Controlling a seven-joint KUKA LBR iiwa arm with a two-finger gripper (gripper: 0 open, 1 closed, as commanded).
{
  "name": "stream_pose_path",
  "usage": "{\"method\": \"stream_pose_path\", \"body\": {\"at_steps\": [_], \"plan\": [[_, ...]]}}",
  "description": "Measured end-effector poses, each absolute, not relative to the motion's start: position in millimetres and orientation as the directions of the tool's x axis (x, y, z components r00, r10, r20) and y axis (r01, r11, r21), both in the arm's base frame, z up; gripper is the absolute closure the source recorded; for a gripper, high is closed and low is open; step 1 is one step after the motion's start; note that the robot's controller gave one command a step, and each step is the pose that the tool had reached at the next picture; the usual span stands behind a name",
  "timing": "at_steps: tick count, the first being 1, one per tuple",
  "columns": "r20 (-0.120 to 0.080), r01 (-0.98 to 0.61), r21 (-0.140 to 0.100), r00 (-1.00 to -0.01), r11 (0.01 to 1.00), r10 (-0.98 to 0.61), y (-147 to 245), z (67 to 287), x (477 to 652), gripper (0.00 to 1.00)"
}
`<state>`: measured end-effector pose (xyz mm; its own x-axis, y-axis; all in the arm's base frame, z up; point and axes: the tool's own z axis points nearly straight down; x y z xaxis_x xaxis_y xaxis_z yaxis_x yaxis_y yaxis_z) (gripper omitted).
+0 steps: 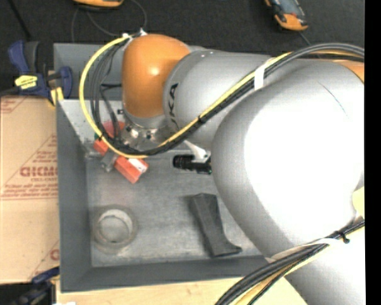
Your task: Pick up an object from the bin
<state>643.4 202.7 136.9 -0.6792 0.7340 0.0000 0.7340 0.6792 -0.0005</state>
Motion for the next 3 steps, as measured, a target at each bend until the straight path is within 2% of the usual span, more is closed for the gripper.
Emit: {"method": "stream_pose_path", "body": {"at_steps": [2, 3], "plan": [[-0.001, 0.734, 0.002, -0.679, 0.679, 0.734, 202.1, 158.7, 644.0, 1.00], [-0.001, 0.734, 0.003, -0.679, 0.679, 0.734, 202.1, 162.6, 644.1, 1.00]]}}
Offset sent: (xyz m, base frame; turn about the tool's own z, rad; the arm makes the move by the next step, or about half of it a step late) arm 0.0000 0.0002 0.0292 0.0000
